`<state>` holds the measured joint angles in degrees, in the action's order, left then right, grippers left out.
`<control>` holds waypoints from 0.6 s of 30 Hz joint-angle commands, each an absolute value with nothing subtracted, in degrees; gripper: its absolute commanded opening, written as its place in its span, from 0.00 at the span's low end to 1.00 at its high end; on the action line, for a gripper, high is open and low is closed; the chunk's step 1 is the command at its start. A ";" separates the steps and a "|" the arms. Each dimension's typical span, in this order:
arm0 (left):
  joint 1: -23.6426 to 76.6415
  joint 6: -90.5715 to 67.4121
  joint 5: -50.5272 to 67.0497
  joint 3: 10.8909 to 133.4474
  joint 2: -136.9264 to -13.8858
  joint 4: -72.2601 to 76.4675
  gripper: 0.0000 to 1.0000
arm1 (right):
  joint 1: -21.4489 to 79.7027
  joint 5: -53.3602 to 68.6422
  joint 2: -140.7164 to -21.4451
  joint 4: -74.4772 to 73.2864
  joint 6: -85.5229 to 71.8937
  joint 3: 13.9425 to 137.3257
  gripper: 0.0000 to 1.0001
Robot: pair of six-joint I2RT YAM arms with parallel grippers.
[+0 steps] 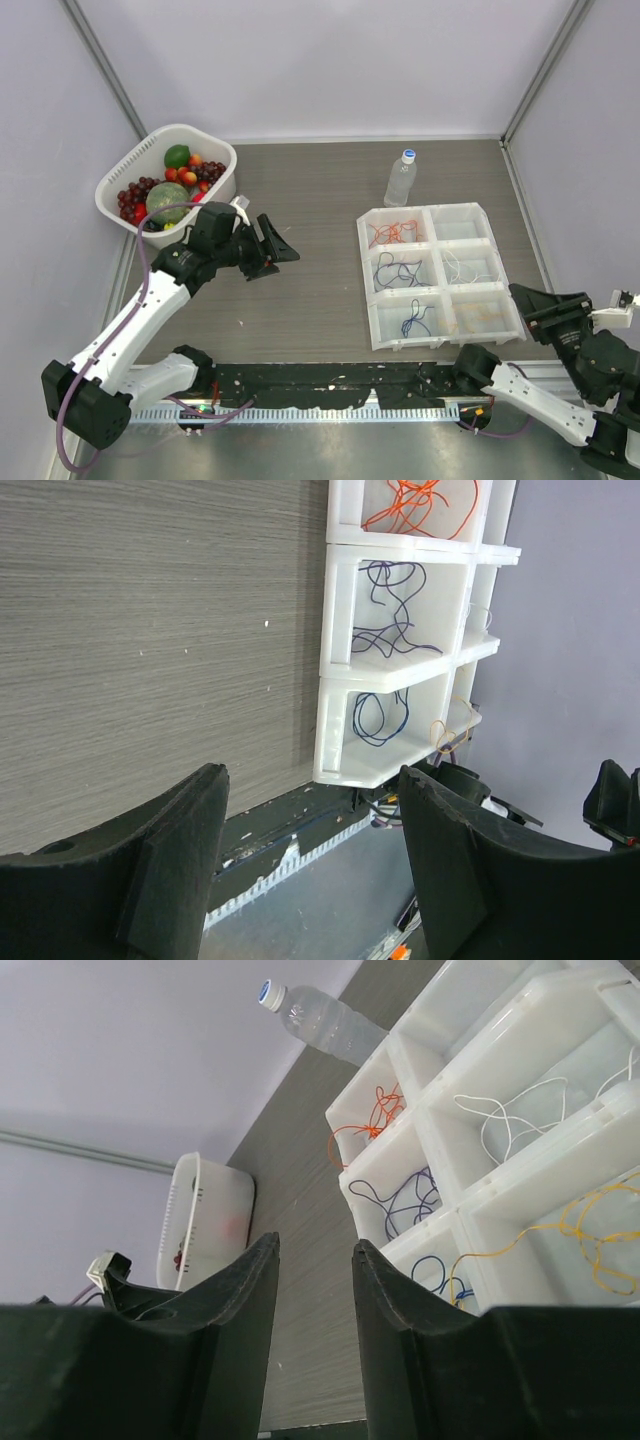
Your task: Untangle the cables
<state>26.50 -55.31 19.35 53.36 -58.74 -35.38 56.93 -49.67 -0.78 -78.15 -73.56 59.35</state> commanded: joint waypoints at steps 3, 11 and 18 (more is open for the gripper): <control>26.46 -55.55 20.74 54.40 -57.48 -33.93 0.72 | 57.04 -47.12 -9.73 -79.19 -72.14 58.19 0.42; 26.46 -55.81 20.65 53.62 -56.08 -34.36 0.72 | 57.22 -34.47 -36.19 -86.48 -82.27 51.33 0.55; 26.46 -56.16 20.22 52.74 -53.88 -34.89 0.72 | 56.69 -34.10 -47.98 -86.48 -78.41 50.10 0.61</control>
<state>26.50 -55.55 19.53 53.15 -56.01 -35.42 57.04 -34.22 -46.61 -76.38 -78.96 49.41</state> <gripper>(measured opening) 0.722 0.583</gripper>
